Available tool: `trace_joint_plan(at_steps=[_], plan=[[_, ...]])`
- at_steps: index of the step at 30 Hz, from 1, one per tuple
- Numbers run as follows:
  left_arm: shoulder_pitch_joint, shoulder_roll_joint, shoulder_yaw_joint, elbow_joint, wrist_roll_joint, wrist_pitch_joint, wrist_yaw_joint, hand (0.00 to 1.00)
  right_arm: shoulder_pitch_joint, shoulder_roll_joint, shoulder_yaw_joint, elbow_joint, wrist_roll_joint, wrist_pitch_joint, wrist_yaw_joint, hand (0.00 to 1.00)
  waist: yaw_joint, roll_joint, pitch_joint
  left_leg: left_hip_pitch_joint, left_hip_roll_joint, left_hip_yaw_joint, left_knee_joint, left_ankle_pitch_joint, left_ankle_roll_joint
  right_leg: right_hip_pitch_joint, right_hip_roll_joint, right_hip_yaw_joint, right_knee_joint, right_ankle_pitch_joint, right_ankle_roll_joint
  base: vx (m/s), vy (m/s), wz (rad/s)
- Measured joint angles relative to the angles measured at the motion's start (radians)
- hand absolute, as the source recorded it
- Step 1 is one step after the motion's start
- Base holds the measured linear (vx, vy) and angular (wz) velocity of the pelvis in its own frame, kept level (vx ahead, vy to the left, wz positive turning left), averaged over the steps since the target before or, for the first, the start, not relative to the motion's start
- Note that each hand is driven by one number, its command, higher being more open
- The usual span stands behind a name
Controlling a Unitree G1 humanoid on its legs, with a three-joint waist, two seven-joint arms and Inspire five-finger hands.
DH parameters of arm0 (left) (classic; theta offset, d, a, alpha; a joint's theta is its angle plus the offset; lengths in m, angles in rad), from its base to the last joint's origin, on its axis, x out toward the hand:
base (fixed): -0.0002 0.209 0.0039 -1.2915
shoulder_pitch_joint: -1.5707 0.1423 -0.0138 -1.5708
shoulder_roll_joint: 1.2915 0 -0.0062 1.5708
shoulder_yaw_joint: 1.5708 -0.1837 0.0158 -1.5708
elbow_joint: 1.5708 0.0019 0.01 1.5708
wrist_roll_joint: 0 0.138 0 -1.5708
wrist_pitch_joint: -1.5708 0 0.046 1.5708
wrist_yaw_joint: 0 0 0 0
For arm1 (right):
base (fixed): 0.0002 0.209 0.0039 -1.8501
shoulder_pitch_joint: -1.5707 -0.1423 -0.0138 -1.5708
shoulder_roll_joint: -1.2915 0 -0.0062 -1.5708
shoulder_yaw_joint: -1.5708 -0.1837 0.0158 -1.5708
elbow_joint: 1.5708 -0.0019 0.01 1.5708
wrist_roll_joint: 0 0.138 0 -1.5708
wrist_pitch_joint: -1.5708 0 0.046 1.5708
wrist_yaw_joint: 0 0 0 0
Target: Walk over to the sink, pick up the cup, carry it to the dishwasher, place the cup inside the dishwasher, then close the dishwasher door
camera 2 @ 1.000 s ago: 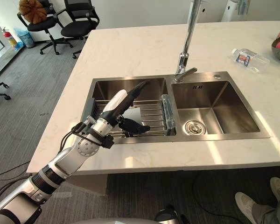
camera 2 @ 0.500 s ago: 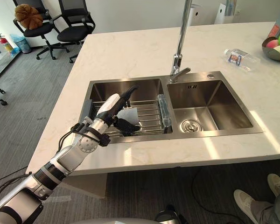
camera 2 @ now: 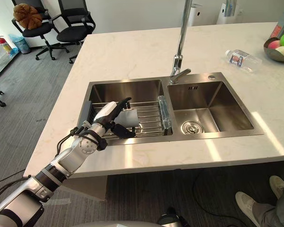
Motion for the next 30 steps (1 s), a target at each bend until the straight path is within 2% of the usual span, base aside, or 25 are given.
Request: trace_joint_plan(at_steps=[2, 7, 12, 20, 30], plan=[[0.0, 0.0, 0.012, 0.01, -0.052, 0.011, -0.013, 1.0, 0.0, -0.002, 0.002, -0.004, 0.0, 0.007, -0.001, 1.0, -0.001, 0.0, 0.001, 0.007, 0.001, 0.001, -0.014, 0.008, -0.001, 0.0, 0.003, 0.0, -0.001, 0.001, 0.0, -0.06, -0.049, -0.01], [-0.002, 0.008, 0.067, 0.034, -0.192, -0.007, -0.08, 1.0, 0.004, -0.004, 0.019, -0.019, 0.0, 0.019, -0.014, 1.0, -0.002, 0.0, 0.001, 0.011, 0.01, 0.004, -0.021, 0.012, -0.005, 0.0, 0.009, 0.0, -0.003, 0.001, 0.0, -0.04, -0.055, -0.02], [-0.02, 0.02, 0.065, 0.034, -0.324, -0.029, -0.1, 1.0, 0.004, -0.003, 0.019, -0.02, 0.0, 0.015, -0.014, 1.0, -0.005, 0.0, 0.001, 0.012, 0.01, 0.005, -0.022, 0.012, -0.005, 0.0, 0.009, -0.009, -0.001, 0.002, 0.002, -0.03, -0.041, -0.01], [-0.023, 0.02, 0.062, 0.034, -0.387, -0.024, -0.071, 1.0, 0.007, -0.003, 0.02, -0.019, 0.0, 0.007, 0.002, 1.0, -0.014, 0.005, 0.005, 0.012, 0.012, 0.006, -0.018, 0.012, -0.006, 0.0, 0.009, -0.008, 0.0, 0.004, 0.003, -0.05, -0.04, -0.01], [-0.023, 0.016, 0.072, 0.037, -0.384, -0.017, 0.072, 1.0, 0.014, -0.003, 0.021, -0.021, 0.0, 0.007, 0.003, 1.0, -0.011, 0.003, 0.012, 0.011, 0.014, 0.007, -0.019, 0.012, -0.006, 0.001, 0.01, -0.009, 0.0, 0.004, 0.003, -0.03, -0.03, 0.0]])
